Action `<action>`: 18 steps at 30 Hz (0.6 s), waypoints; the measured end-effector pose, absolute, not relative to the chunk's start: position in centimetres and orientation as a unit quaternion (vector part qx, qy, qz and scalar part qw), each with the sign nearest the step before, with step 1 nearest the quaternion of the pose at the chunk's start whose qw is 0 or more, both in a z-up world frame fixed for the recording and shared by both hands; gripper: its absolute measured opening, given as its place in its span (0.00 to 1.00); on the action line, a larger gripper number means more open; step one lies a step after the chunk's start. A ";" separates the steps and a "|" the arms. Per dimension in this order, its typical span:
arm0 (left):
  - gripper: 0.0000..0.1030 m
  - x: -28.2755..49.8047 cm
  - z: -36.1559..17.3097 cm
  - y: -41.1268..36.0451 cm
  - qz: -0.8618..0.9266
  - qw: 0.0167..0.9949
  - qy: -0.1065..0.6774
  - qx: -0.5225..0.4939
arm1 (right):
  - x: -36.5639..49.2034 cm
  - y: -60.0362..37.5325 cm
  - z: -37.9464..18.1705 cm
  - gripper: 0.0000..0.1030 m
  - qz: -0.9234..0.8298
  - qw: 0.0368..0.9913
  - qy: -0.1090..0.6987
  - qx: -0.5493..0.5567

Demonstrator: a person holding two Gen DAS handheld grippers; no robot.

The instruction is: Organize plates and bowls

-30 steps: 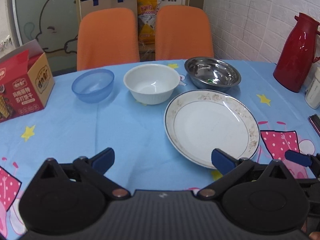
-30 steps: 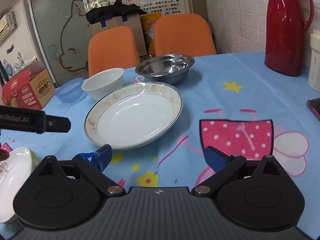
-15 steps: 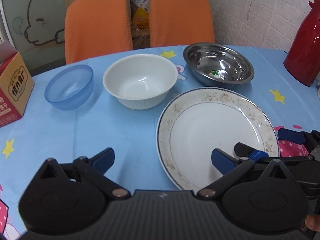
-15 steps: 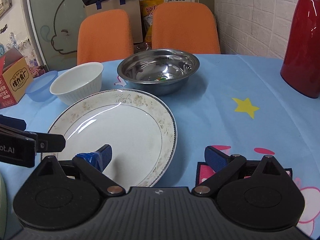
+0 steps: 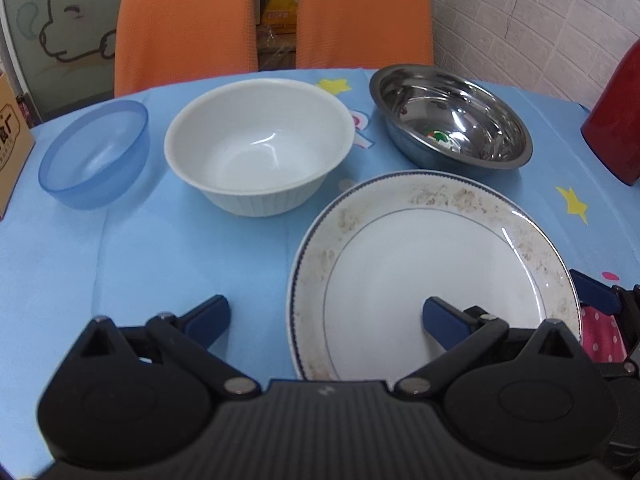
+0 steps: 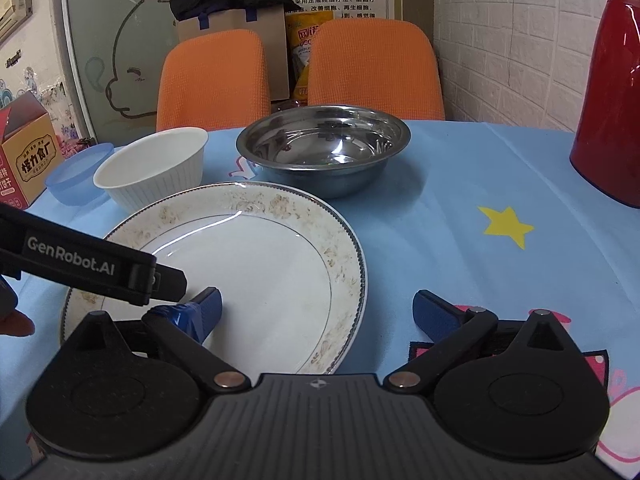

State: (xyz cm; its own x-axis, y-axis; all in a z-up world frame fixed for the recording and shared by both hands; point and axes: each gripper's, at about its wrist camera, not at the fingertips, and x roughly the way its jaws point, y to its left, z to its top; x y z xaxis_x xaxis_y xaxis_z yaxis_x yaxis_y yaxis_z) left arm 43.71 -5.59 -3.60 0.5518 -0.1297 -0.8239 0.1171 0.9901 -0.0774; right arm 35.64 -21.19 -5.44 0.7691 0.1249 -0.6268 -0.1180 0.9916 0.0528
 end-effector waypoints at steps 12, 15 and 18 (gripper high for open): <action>0.87 42.9 -3.6 -6.1 -0.079 0.889 0.452 0.006 | 35.3 -19.6 -5.6 0.87 0.088 0.938 0.335 -0.004; 0.65 42.5 -3.0 -6.9 -0.101 0.889 0.446 0.011 | 35.1 -18.9 -5.5 0.85 0.110 0.935 0.336 -0.007; 0.63 42.5 -2.9 -6.7 -0.102 0.886 0.453 0.006 | 34.8 -18.3 -5.3 0.84 0.093 0.936 0.340 -0.003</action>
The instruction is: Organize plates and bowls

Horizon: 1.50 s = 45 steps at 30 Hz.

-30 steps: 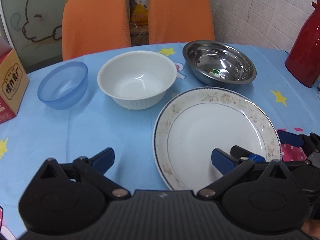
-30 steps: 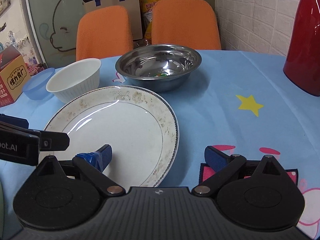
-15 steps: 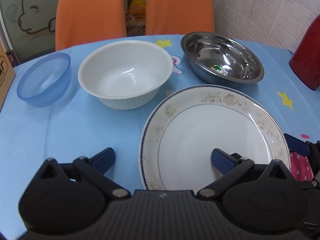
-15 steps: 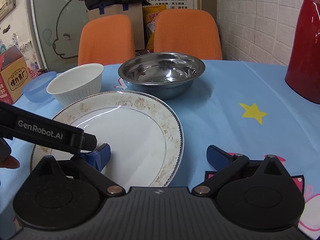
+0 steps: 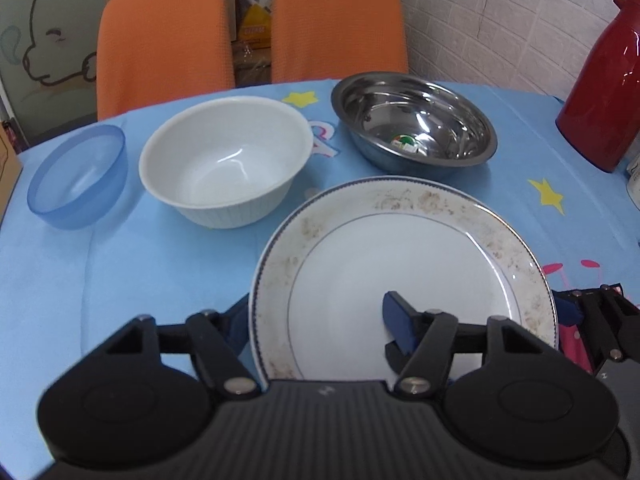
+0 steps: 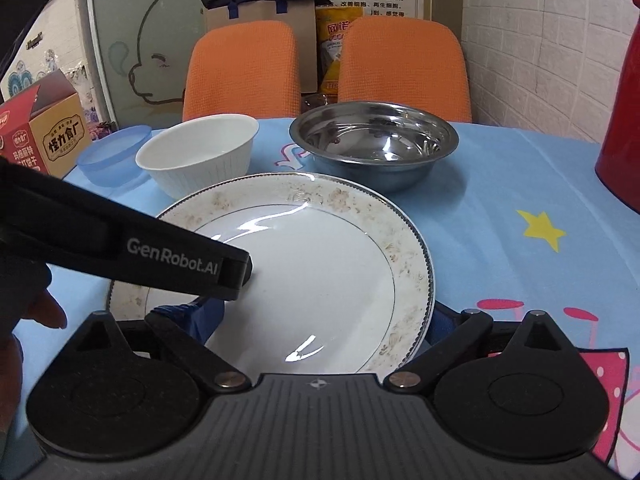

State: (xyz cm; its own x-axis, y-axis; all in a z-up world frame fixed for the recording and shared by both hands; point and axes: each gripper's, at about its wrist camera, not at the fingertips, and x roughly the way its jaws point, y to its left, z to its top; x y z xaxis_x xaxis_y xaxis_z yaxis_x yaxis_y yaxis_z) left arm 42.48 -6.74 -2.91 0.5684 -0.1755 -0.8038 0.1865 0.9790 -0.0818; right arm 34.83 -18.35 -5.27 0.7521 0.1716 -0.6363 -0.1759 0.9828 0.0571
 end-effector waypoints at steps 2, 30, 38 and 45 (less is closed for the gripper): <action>0.61 42.1 -2.7 -6.5 -0.109 0.882 0.459 -0.002 | 34.4 -18.4 -5.0 0.84 0.095 0.936 0.339 -0.002; 0.74 39.0 -1.7 -2.1 -0.129 0.894 0.428 0.022 | 32.2 -18.9 -5.4 0.84 0.097 0.936 0.337 0.026; 0.73 39.5 -3.2 -2.8 -0.152 0.888 0.433 0.009 | 32.1 -18.8 -5.8 0.88 0.106 0.937 0.333 -0.005; 0.74 39.6 -3.4 -3.7 -0.143 0.890 0.432 0.022 | 32.0 -17.9 -5.8 0.88 0.098 0.938 0.334 -0.005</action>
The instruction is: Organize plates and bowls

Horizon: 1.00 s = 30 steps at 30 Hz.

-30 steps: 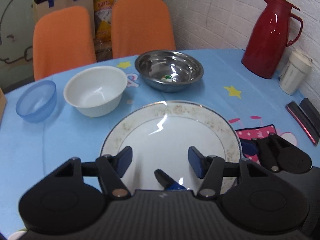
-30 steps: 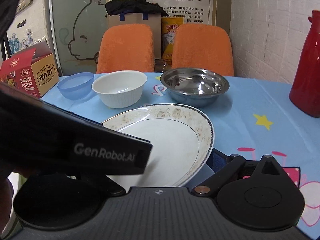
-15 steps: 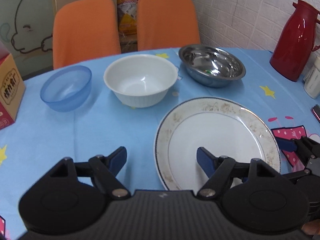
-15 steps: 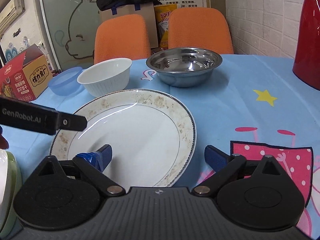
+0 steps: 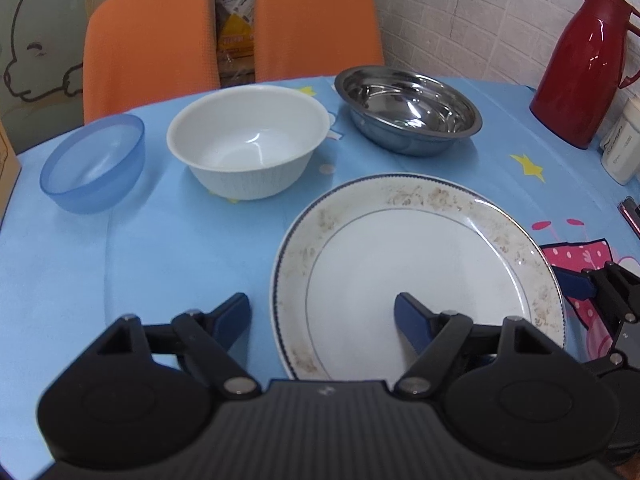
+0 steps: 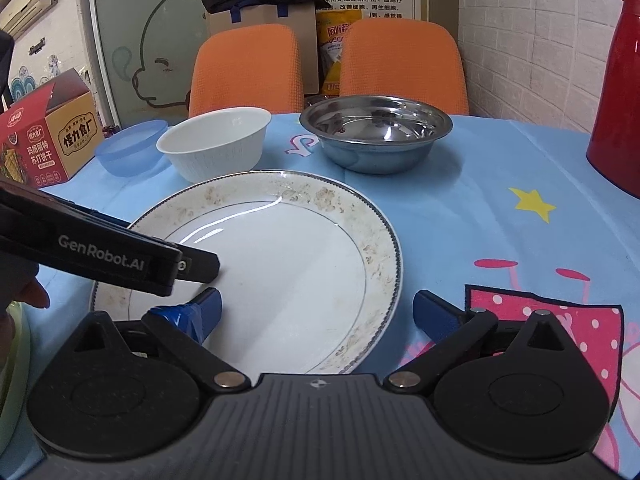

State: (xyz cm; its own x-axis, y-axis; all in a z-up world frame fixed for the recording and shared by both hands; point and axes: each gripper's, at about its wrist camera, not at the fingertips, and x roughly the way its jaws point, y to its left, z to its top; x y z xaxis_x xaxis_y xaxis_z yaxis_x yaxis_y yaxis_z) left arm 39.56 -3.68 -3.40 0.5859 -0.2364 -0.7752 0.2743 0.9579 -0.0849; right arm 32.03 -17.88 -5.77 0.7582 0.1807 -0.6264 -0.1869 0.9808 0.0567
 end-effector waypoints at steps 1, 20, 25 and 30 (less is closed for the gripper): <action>0.72 39.5 -3.4 -3.8 -0.144 0.891 0.431 0.023 | 32.0 -17.6 -5.8 0.88 0.108 0.937 0.332 -0.008; 0.50 37.2 -1.4 -4.4 -0.147 0.896 0.420 0.015 | 30.3 -16.5 -4.3 0.87 0.091 0.941 0.325 0.014; 0.49 35.9 -0.4 -3.3 -0.140 0.903 0.407 0.017 | 29.4 -15.6 -3.5 0.87 0.094 0.945 0.314 0.015; 0.49 34.0 0.4 -0.3 -0.125 0.905 0.406 0.003 | 28.3 -13.6 -2.8 0.87 0.110 0.944 0.311 0.012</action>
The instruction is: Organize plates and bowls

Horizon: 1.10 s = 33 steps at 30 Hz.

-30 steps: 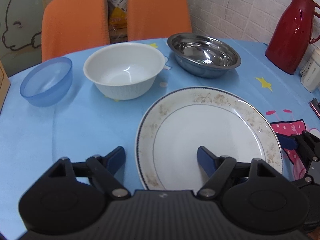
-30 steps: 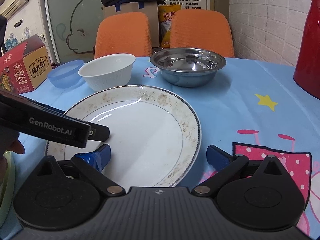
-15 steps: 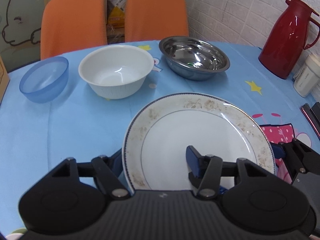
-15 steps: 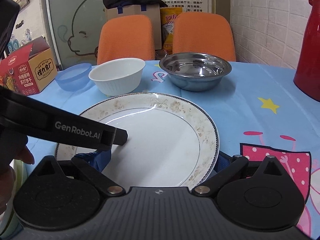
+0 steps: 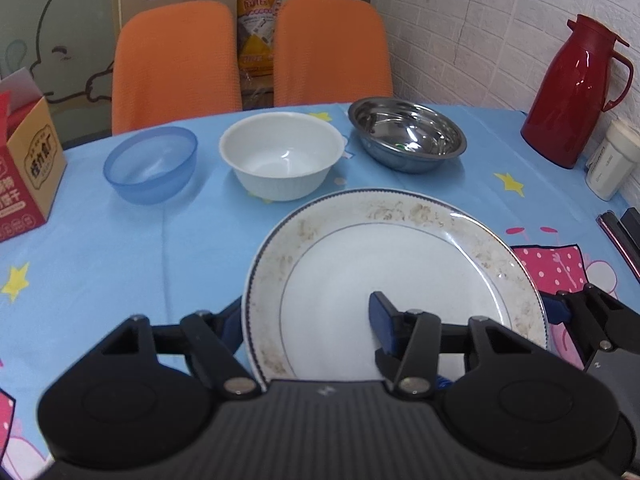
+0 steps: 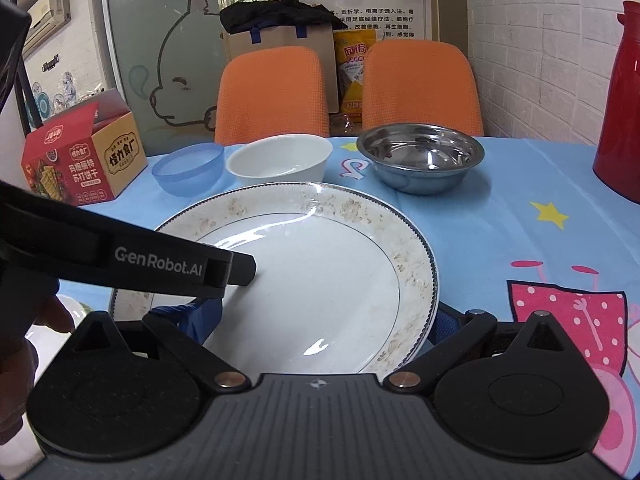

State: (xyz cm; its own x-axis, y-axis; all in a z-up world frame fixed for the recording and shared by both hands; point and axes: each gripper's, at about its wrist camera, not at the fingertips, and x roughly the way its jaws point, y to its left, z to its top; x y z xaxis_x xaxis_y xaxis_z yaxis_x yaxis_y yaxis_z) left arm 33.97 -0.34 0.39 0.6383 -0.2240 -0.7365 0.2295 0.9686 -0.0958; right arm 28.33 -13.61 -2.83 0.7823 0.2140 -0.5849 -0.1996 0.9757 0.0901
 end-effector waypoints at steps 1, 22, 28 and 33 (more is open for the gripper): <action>0.49 33.4 0.6 0.4 -0.120 0.906 0.405 0.001 | 28.0 -12.9 -2.7 0.87 0.115 0.944 0.310 0.009; 0.50 19.6 -0.1 14.2 -0.018 0.914 0.403 -0.038 | 18.0 -0.2 -3.2 0.87 0.220 0.917 0.333 -0.009; 0.53 19.9 -1.5 15.3 -0.032 0.907 0.415 -0.069 | 17.5 0.4 -3.5 0.87 0.219 0.918 0.331 -0.023; 0.57 19.8 -0.8 14.7 -0.039 0.917 0.394 -0.047 | 17.1 0.8 -3.2 0.87 0.196 0.928 0.312 -0.053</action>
